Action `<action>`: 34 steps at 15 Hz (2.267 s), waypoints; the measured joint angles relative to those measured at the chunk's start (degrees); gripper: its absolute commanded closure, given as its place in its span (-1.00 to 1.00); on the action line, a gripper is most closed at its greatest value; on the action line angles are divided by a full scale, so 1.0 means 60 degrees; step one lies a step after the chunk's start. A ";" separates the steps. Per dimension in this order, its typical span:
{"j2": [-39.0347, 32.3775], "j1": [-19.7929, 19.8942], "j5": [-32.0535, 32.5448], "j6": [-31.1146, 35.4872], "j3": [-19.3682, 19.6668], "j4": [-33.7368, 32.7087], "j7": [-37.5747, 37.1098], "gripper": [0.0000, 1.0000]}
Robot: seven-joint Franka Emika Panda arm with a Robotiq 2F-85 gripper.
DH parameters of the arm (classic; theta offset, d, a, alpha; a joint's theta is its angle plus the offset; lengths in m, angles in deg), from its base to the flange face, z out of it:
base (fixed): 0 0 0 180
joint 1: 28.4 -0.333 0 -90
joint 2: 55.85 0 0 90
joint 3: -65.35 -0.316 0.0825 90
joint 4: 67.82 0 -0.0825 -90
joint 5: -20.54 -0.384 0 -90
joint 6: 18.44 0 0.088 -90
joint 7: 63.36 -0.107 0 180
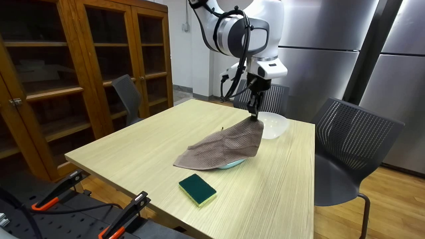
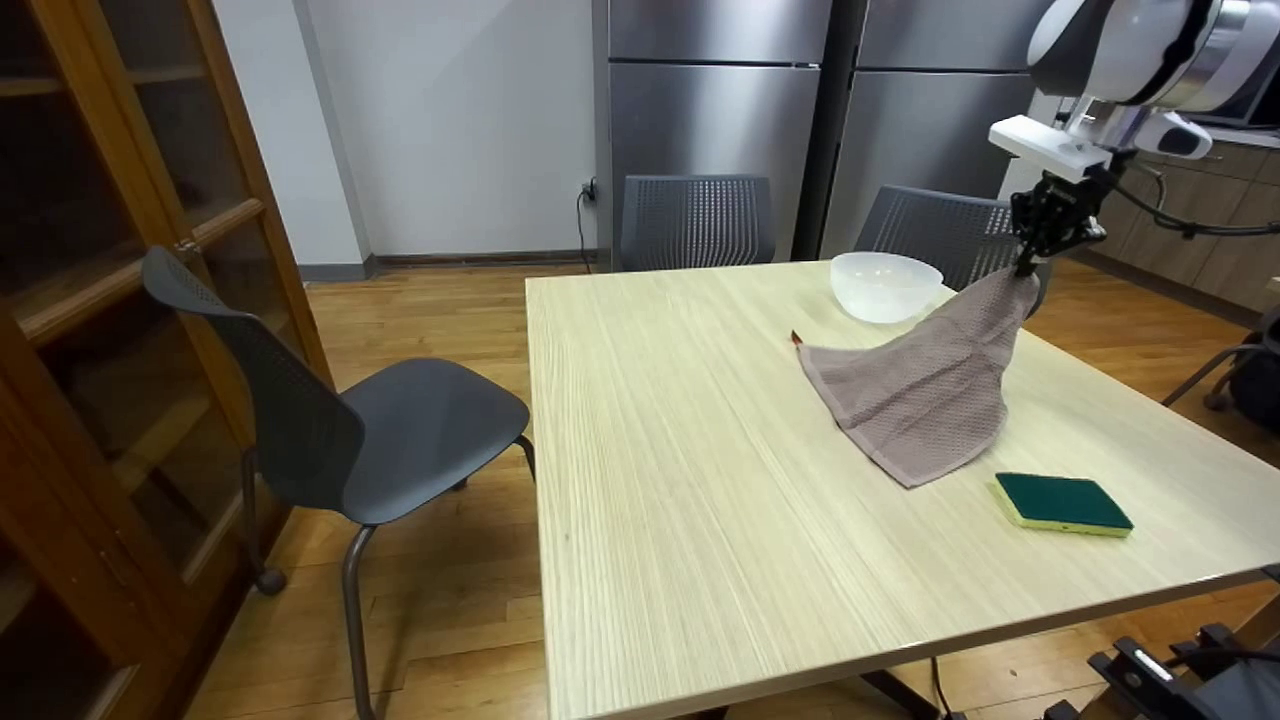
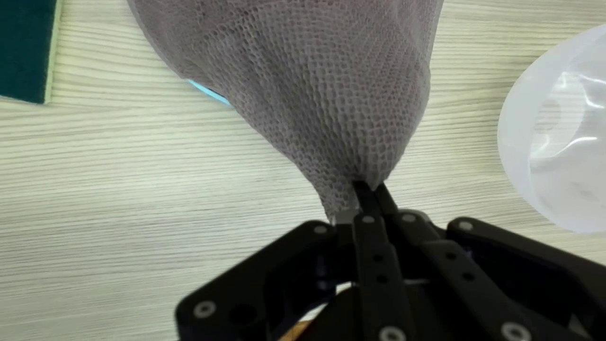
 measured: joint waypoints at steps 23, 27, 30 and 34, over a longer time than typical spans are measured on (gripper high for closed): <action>0.0005 -0.0135 0.0006 0.0199 -0.0090 -0.0195 -0.0246 0.99; 0.0017 -0.0131 0.0006 0.0359 -0.0089 -0.0123 -0.0246 0.99; 0.0104 -0.0120 0.0006 0.0556 -0.0086 0.0049 -0.0244 0.99; 0.0287 -0.0119 0.0006 0.0822 -0.0084 0.0397 -0.0234 0.99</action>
